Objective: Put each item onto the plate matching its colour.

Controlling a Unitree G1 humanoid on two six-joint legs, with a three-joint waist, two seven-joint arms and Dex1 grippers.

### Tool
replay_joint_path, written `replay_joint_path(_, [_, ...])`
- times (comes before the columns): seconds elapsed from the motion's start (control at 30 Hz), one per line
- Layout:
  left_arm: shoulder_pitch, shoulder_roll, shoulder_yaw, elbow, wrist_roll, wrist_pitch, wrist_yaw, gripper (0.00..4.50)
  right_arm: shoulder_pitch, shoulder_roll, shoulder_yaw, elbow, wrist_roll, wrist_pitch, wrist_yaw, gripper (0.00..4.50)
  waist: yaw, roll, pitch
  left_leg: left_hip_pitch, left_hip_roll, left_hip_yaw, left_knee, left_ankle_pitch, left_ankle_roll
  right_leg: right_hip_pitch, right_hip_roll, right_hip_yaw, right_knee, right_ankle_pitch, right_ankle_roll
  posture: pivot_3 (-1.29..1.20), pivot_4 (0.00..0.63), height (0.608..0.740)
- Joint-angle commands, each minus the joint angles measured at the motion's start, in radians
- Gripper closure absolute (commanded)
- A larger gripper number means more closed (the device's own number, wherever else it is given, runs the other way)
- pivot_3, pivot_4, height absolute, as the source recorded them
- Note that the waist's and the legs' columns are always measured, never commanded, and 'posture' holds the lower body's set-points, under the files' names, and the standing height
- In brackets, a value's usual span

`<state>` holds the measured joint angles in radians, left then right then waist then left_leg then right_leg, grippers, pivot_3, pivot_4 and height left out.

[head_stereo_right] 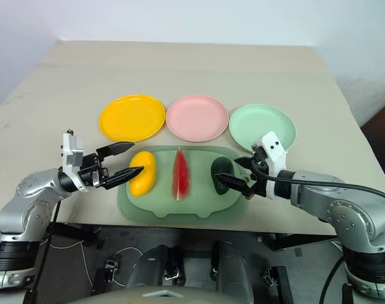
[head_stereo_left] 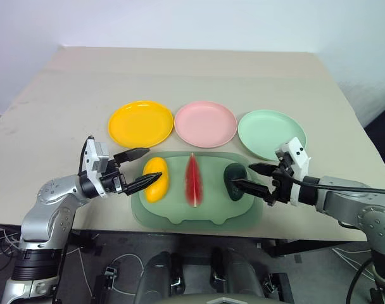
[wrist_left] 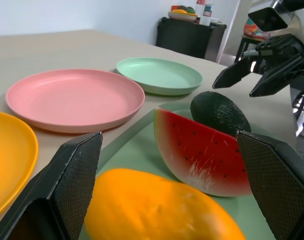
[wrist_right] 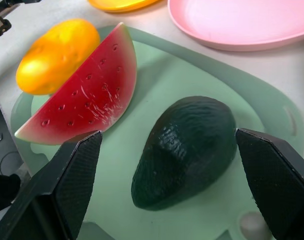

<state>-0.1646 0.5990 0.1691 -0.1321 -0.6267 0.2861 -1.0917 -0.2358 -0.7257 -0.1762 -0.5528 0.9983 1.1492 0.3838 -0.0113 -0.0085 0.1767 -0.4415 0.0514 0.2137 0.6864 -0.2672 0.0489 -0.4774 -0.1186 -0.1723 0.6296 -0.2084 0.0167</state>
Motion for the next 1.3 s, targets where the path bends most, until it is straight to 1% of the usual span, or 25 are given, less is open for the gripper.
replay_joint_path(0.03, [-0.013, -0.006, -0.001, -0.006, 0.01, -0.027, -0.003, 0.02, -0.031, 0.026, 0.026, 0.021, -0.014, 0.006, -0.025, 0.0, 0.0, 0.0, 0.0, 0.0, 0.0, 0.0, 0.0, 0.0, 0.0, 0.0, 0.0, 0.0, 0.0, 0.0, 0.0, 0.0, 0.15, 0.696])
replay_joint_path(0.23, [-0.02, -0.009, 0.001, 0.007, 0.02, -0.041, -0.004, 0.02, -0.066, 0.064, 0.096, 0.113, -0.111, -0.005, -0.062, 0.0, -0.001, 0.0, 0.0, 0.0, 0.0, 0.0, 0.0, 0.0, 0.0, 0.0, 0.0, 0.0, 0.001, 0.0, 0.0, 0.0, 0.15, 0.696])
replay_joint_path(0.5, [0.008, -0.009, 0.017, 0.039, 0.03, -0.08, -0.029, 0.02, -0.097, 0.085, 0.157, 0.139, -0.188, -0.025, -0.03, 0.0, -0.002, 0.0, 0.0, 0.0, 0.0, 0.0, 0.0, 0.0, 0.0, -0.001, 0.0, 0.0, 0.001, 0.001, 0.001, 0.0, 0.15, 0.696])
replay_joint_path(0.6, [0.018, -0.004, 0.023, 0.052, 0.035, -0.097, -0.034, 0.0, -0.096, 0.077, 0.165, 0.119, -0.207, -0.062, 0.019, 0.63, -0.002, 0.0, 0.0, 0.0, 0.0, 0.0, 0.0, 0.0, 0.0, -0.001, 0.0, 0.0, 0.001, 0.0, 0.002, 0.0, 0.15, 0.696])
replay_joint_path(0.67, [0.022, -0.003, 0.031, 0.056, 0.034, -0.105, -0.03, 0.0, -0.099, 0.073, 0.15, 0.109, -0.21, -0.067, 0.033, 1.25, -0.001, 0.0, 0.0, 0.0, 0.0, 0.0, 0.0, 0.0, 0.0, -0.001, 0.0, 0.0, 0.001, 0.0, 0.002, 0.0, 0.15, 0.696])
replay_joint_path(0.73, [0.034, -0.002, 0.037, 0.055, 0.033, -0.113, -0.031, 0.0, -0.104, 0.059, 0.125, 0.095, -0.193, -0.064, 0.06, 1.31, -0.001, 0.0, 0.0, 0.0, 0.0, 0.0, 0.0, 0.0, 0.0, -0.001, 0.0, 0.0, 0.001, 0.0, 0.002, 0.0, 0.15, 0.696])
replay_joint_path(0.8, [0.053, -0.002, 0.044, 0.045, 0.031, -0.119, -0.027, 0.0, -0.125, 0.035, 0.072, 0.092, -0.16, -0.057, 0.093, 1.31, -0.002, 0.0, 0.0, 0.0, 0.0, 0.0, 0.0, 0.0, 0.0, -0.001, 0.0, 0.0, 0.001, 0.0, 0.002, 0.0, 0.15, 0.696])
replay_joint_path(0.87, [0.071, -0.002, 0.051, 0.033, 0.03, -0.125, -0.018, 0.0, -0.181, -0.004, 0.047, 0.154, -0.214, -0.093, 0.1, 1.31, -0.002, 0.001, 0.0, 0.0, 0.0, 0.0, 0.0, 0.0, 0.0, -0.001, 0.0, 0.0, 0.001, 0.0, 0.001, 0.0, 0.15, 0.696])
replay_joint_path(0.97, [0.084, -0.006, 0.051, 0.016, 0.029, -0.126, -0.005, 0.0, -0.269, -0.038, 0.064, 0.307, -0.322, -0.165, 0.102, 1.31, -0.004, 0.001, 0.0, 0.0, 0.0, 0.001, 0.0, 0.0, 0.0, -0.001, 0.0, 0.0, 0.001, -0.001, 0.001, 0.0, 0.15, 0.696])
replay_joint_path(1.1, [0.083, -0.008, 0.049, 0.007, 0.028, -0.121, 0.008, 0.0, -0.408, -0.06, 0.181, 0.579, -0.501, -0.249, 0.126, 1.31, -0.005, 0.001, 0.0, 0.0, 0.0, 0.001, 0.0, 0.0, 0.0, -0.002, 0.0, 0.0, 0.001, 0.0, 0.001, 0.0, 0.15, 0.696])
replay_joint_path(1.2, [0.076, -0.008, 0.043, -0.004, 0.027, -0.112, 0.02, 0.0, -0.514, -0.047, 0.24, 0.792, -0.596, -0.328, 0.185, 1.31, -0.007, 0.001, 0.001, -0.001, 0.0, 0.002, 0.0, 0.0, -0.001, -0.003, 0.0, 0.0, 0.002, 0.001, -0.002, 0.0, 0.15, 0.696])
replay_joint_path(1.3, [0.069, -0.007, 0.039, -0.018, 0.025, -0.102, 0.032, 0.0, -0.599, -0.024, 0.292, 0.984, -0.679, -0.413, 0.244, 1.31, -0.009, 0.002, 0.001, -0.002, 0.0, 0.002, 0.0, 0.001, -0.001, -0.004, 0.0, 0.0, 0.002, 0.003, 0.001, 0.0, 0.15, 0.696])
